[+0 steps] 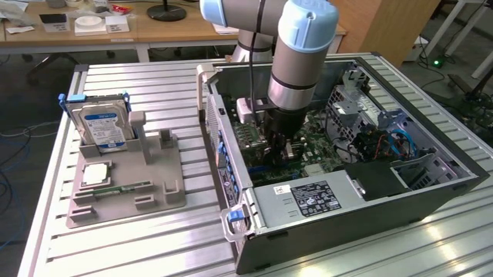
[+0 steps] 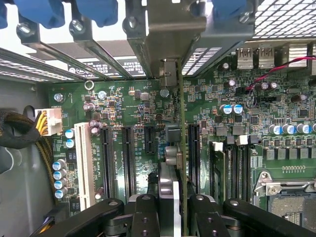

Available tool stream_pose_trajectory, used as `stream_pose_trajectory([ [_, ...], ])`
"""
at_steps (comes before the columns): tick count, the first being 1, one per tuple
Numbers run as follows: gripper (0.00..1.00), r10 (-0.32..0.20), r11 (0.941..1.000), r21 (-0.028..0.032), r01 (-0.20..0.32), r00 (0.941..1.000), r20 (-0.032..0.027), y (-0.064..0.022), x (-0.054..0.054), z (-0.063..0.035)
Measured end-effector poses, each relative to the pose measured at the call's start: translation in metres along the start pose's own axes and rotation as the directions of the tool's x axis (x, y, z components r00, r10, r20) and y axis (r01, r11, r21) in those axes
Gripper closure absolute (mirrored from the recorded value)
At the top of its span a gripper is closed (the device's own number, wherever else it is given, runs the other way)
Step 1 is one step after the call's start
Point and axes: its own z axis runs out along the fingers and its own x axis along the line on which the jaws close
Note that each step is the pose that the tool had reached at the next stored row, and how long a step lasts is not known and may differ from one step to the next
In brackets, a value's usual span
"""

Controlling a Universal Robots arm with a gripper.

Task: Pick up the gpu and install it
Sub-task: 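Insert the gpu into the slot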

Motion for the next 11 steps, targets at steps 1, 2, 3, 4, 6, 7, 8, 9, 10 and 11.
stream_pose_trajectory([
  [1, 0.71, 0.0, 1.0, 0.0, 0.0, 1.0, 0.0, 0.0, 0.0, 0.0002],
  [2, 0.71, 0.0, 1.0, 0.0001, 0.0, 1.0, 0.0001, 0.0, 0.0, 0.0005],
  [3, 0.71, 0.0, 1.0, 0.0, 0.0, 1.0, 0.0001, 0.0, 0.0, 0.0007],
  [4, 0.71, 0.0, 1.0, 0.0, 0.0, 1.0, 0.0, 0.0, 0.0, 0.0009],
  [6, 0.71, 0.0, 1.0, -0.0001, 0.0, 1.0, 0.0, 0.0, 0.0, 0.0014],
  [7, 0.71, 0.0, 1.0, 0.0, 0.0, 1.0, -0.0001, 0.0, 0.0, 0.0016],
  [8, 0.71, 0.0, 1.0, -0.0001, 0.0, 1.0, -0.0002, 0.0, 0.0, 0.0016],
  [9, 0.71, 0.0, 1.0, -0.0001, 0.0, 1.0, -0.0002, 0.0001, 0.0, 0.0017],
  [10, 0.71, 0.0, 1.0, -0.0001, 0.0, 1.0, -0.0002, 0.0, 0.0, 0.0017],
  [11, 0.71, 0.0, 1.0, -0.0001, 0.0, 1.0, -0.0001, 0.0, 0.0, 0.0017],
])
